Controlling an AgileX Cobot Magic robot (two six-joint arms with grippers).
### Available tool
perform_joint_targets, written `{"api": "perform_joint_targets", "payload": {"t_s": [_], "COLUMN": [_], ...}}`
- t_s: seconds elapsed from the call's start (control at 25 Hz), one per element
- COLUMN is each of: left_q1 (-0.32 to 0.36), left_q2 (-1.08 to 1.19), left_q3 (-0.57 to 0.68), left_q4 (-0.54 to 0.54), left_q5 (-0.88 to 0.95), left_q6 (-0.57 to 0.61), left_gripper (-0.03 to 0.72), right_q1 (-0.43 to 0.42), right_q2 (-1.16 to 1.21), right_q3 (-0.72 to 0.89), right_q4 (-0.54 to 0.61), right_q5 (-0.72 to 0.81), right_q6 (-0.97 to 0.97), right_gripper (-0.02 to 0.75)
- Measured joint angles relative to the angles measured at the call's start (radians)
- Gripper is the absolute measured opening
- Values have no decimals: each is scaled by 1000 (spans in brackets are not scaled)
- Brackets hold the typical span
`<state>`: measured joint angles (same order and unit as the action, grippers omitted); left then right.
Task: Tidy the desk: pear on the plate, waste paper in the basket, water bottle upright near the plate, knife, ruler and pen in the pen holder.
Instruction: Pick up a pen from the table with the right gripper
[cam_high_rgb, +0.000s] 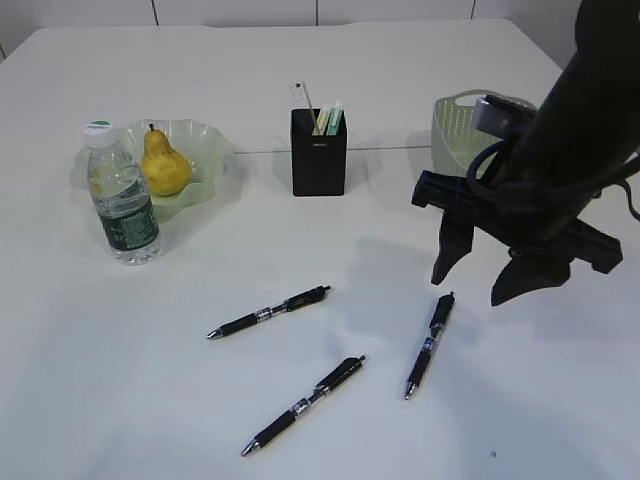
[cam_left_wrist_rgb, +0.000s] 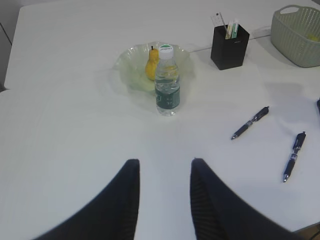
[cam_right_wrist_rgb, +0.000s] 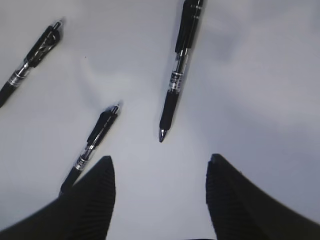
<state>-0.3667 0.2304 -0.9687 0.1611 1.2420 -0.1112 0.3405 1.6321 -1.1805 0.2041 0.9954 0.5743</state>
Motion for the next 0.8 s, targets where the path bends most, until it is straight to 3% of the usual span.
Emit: {"api": "perform_joint_targets", "payload": {"t_s": [0.8], "left_q1": [0], "left_q2": [0], "left_q3": [0], "left_q4": [0], "left_q5": [13], "left_q6": [-41], "left_gripper": [241], "right_q1": [0], "right_q2": [213], "right_q3": [0], "right_q4": [-53], "right_q5": [-160], "right_q6": [137], "right_gripper": [460]}}
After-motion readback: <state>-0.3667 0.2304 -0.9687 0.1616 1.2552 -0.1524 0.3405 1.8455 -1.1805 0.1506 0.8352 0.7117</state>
